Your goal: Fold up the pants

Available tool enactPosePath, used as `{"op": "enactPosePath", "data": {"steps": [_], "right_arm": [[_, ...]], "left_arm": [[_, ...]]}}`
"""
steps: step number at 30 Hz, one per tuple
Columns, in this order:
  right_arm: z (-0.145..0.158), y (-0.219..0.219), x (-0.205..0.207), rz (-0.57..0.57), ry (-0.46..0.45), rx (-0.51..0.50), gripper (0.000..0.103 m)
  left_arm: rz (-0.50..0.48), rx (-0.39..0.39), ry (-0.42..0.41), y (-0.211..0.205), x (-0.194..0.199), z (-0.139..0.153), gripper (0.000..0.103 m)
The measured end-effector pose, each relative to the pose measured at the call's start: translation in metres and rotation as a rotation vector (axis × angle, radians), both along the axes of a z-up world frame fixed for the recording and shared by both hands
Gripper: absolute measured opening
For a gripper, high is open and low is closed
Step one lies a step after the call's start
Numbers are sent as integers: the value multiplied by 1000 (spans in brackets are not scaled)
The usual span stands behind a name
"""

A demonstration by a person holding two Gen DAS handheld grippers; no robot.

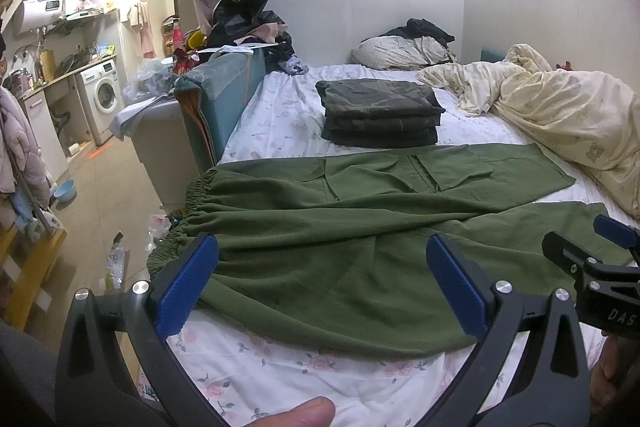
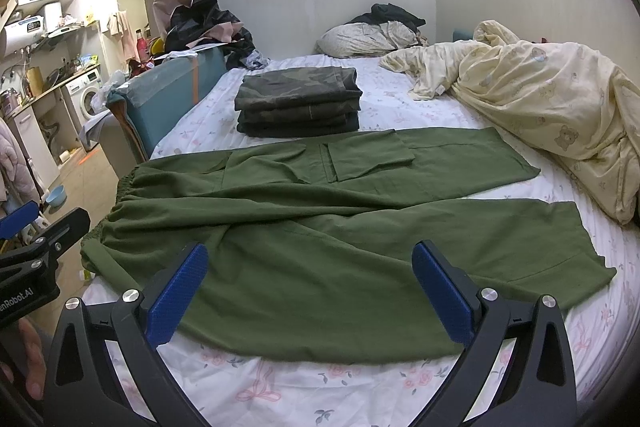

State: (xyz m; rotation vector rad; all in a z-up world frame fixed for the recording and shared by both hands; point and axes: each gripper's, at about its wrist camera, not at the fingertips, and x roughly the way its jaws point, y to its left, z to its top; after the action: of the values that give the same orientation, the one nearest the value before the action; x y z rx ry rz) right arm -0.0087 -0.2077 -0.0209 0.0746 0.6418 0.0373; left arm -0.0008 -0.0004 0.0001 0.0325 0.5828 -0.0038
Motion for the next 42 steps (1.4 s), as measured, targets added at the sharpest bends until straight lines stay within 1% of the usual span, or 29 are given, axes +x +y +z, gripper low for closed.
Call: {"op": "enactPosePath", "data": {"steps": [42], "right_arm": [[-4, 3, 0, 2, 3, -7, 103]], "left_arm": [[0, -4, 1, 3, 0, 0, 102]]}}
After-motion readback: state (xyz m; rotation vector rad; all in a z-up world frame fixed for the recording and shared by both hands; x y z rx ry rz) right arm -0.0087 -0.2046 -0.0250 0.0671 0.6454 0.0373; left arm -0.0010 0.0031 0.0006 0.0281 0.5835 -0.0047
